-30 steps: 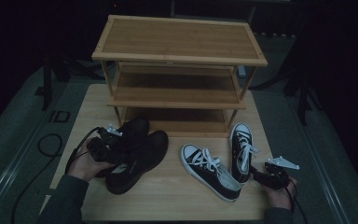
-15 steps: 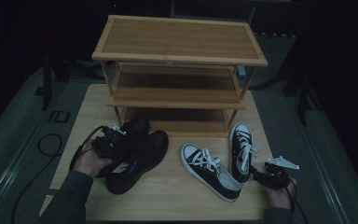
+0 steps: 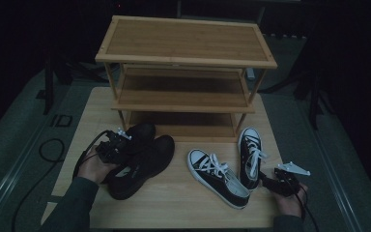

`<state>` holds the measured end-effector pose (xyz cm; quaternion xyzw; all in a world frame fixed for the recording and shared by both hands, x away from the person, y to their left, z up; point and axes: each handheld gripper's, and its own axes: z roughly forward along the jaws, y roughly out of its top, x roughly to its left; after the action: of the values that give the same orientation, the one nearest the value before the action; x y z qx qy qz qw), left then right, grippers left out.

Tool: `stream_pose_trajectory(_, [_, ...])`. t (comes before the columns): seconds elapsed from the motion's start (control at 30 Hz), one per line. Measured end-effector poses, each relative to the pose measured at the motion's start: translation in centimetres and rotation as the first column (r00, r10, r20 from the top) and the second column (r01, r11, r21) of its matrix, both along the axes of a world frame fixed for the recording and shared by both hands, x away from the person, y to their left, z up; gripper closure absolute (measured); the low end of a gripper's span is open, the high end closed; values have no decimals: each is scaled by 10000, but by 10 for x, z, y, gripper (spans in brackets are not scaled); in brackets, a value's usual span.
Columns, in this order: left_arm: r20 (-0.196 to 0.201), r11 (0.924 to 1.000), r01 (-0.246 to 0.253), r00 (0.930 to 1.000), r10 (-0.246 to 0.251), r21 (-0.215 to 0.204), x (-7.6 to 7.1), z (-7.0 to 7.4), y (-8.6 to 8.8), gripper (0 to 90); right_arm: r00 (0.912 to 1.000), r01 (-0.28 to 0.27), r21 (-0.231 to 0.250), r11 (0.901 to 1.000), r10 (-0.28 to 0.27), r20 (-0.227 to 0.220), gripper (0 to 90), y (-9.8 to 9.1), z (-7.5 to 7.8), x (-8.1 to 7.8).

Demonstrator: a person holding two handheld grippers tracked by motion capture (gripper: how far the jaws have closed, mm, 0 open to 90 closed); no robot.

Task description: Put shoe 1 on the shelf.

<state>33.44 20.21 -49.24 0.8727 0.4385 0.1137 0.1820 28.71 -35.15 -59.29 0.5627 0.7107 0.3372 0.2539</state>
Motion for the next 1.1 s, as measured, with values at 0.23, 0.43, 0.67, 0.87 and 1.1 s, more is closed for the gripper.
stream_pose_trajectory(0.23, [50, 9998, -113, 9999, 114, -178, 0, 1, 1, 829, 10000, 2, 1, 10000, -2, -1, 315, 0, 0, 0])
stream_pose_trajectory(0.43, [70, 9994, -132, 9999, 135, -316, 1, 5, -1, 831, 10000, 1, 2, 10000, -1, -2, 315, 0, 0, 0])
stream_pose_trajectory(0.67, [175, 9989, -263, 9995, 270, -378, 1, 10, -3, 834, 10000, 0, 2, 10000, 0, 0, 315, 0, 0, 0])
stream_pose_trajectory(0.87, [289, 9985, -350, 9989, 363, -429, 3, 14, -6, 834, 10000, -1, 13, 10000, 1, -1, 314, 0, 0, 0])
stream_pose_trajectory(1.1, [414, 9980, -409, 9982, 430, -486, 6, 17, -12, 834, 10000, 15, 9, 10000, -14, -7, 308, 0, 0, 0])
